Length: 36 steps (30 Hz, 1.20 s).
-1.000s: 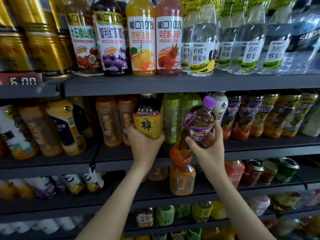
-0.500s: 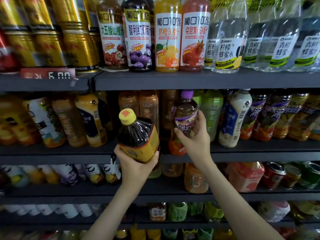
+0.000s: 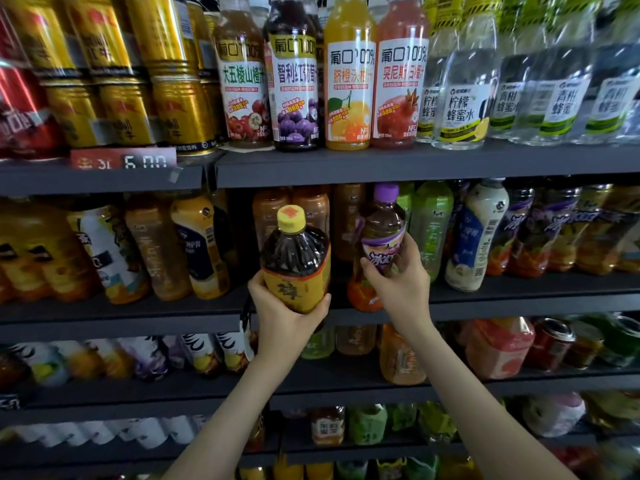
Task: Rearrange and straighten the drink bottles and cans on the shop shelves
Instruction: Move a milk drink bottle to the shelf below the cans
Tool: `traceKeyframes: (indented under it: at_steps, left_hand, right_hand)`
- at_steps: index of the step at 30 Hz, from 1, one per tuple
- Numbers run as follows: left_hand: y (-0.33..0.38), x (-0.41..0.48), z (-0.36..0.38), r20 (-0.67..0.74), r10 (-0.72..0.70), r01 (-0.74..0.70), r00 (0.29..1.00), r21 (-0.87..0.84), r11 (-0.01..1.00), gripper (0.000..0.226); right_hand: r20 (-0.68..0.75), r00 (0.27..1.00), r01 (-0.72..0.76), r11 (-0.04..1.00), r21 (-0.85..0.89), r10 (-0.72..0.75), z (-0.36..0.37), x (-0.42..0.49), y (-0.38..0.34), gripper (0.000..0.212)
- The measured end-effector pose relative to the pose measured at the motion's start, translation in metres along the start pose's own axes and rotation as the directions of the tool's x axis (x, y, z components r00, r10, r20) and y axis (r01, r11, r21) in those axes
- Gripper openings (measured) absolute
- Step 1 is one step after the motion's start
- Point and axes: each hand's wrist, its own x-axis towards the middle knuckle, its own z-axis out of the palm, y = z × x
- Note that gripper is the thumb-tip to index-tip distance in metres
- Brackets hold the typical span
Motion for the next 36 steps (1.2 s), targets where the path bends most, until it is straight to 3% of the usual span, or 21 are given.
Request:
traceKeyframes:
  at_steps: [12, 19, 25, 27, 29, 31, 32, 33, 36]
  left_hand:
    - [0.025, 0.014, 0.062, 0.035, -0.035, 0.037, 0.999, -0.06, 0.997, 0.088]
    - [0.042, 0.018, 0.097, -0.003, -0.104, 0.104, 0.995, 0.0, 0.995, 0.094]
    - [0.032, 0.016, 0.117, -0.042, -0.054, 0.059, 0.998, 0.134, 0.989, 0.102]
    - [0.036, 0.002, 0.122, -0.11, 0.058, -0.033, 0.992, 0.218, 0.975, 0.095]
    - [0.049, -0.017, 0.13, -0.156, 0.297, -0.25, 0.942, 0.265, 0.931, 0.075]
    - [0.063, -0.033, 0.149, -0.109, 0.481, -0.447, 0.87, 0.239, 0.862, 0.055]
    - [0.07, -0.038, 0.163, -0.053, 0.503, -0.485, 0.863, 0.198, 0.852, 0.05]
    - [0.078, -0.043, 0.178, 0.018, 0.47, -0.468, 0.882, 0.149, 0.871, 0.048]
    - [0.105, -0.048, 0.222, 0.166, 0.212, -0.224, 0.963, 0.054, 0.973, 0.061]
  right_hand:
    - [-0.189, 0.981, -0.042, 0.999, 0.005, 0.042, -0.063, -0.016, -0.003, 0.064]
    - [-0.265, 0.961, -0.094, 0.995, -0.036, 0.081, -0.093, -0.021, 0.005, 0.06]
    - [-0.357, 0.931, -0.097, 0.995, -0.038, 0.077, -0.127, -0.017, 0.015, 0.057]
    - [-0.363, 0.928, -0.095, 0.995, -0.017, 0.082, -0.144, -0.014, 0.02, 0.054]
    - [-0.37, 0.926, -0.08, 0.997, -0.011, 0.07, -0.161, -0.006, 0.026, 0.053]
    - [-0.375, 0.925, -0.063, 0.998, -0.001, 0.058, -0.177, 0.004, 0.034, 0.052]
    - [-0.371, 0.927, -0.061, 0.998, 0.007, 0.059, -0.186, 0.01, 0.038, 0.051]
    - [-0.361, 0.931, -0.062, 0.998, 0.014, 0.063, -0.194, 0.015, 0.042, 0.05]
    - [-0.322, 0.945, -0.063, 0.998, 0.018, 0.065, -0.222, 0.032, 0.054, 0.053]
